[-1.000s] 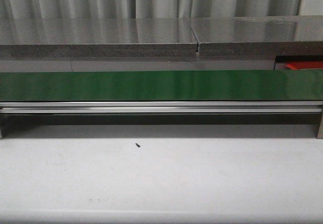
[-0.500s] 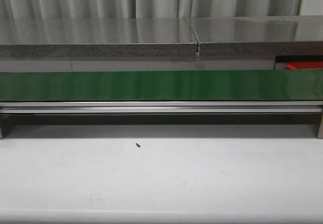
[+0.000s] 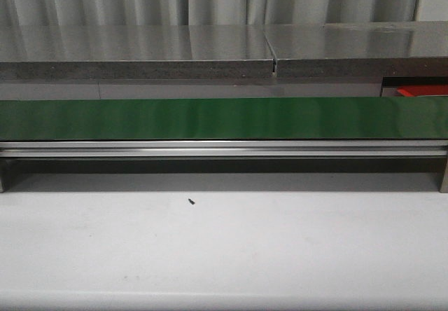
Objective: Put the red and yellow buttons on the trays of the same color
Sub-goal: 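Grasp a red-capped button with the left gripper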
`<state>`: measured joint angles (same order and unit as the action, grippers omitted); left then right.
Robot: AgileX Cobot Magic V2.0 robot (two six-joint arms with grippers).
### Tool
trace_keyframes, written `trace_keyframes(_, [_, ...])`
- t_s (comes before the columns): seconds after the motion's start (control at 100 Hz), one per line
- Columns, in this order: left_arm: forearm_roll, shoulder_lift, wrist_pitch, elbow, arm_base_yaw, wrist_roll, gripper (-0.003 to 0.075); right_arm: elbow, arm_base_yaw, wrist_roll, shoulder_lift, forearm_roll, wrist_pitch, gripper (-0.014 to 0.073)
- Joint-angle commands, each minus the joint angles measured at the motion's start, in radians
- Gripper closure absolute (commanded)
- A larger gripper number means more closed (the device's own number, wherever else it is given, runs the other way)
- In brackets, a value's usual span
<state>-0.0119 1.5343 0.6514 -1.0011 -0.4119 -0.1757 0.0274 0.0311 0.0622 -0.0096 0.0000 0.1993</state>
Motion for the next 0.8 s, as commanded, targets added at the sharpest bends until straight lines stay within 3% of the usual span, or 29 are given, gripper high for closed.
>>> trace_keyframes(0.0, [-0.006, 0.004, -0.022, -0.062, -0.003, -0.003, 0.0058, -0.001, 0.0, 0.002, -0.018, -0.011, -0.076, 0.0662])
trace_keyframes(0.79, [-0.015, 0.208, 0.005, -0.202, -0.021, -0.003, 0.0058, -0.001, 0.0, 0.002, -0.018, -0.011, -0.076, 0.0662])
